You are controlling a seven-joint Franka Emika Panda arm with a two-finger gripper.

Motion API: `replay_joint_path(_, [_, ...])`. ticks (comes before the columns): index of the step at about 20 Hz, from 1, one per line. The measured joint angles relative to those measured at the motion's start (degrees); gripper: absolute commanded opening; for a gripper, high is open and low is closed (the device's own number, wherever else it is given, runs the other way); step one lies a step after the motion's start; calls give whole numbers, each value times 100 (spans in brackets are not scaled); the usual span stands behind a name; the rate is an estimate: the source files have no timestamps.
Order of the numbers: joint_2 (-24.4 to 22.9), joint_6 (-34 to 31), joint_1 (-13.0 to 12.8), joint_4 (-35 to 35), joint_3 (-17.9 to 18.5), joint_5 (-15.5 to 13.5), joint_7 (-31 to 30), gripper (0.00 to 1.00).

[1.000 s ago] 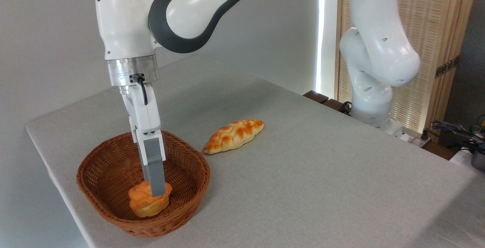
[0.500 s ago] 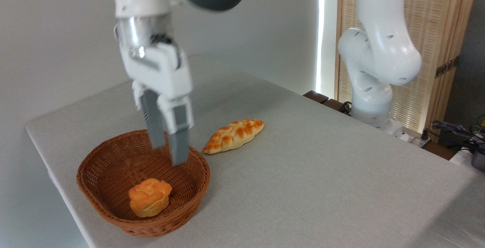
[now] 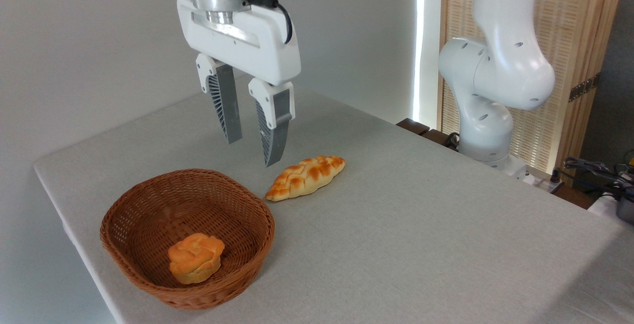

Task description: Put bread into the basket

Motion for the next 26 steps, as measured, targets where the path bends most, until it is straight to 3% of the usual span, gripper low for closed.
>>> replay_joint_path(22, [126,-154,74,207,-113,-11,99,100])
replay_joint_path(26, [126,-182,282,232,-297,-6,126,100])
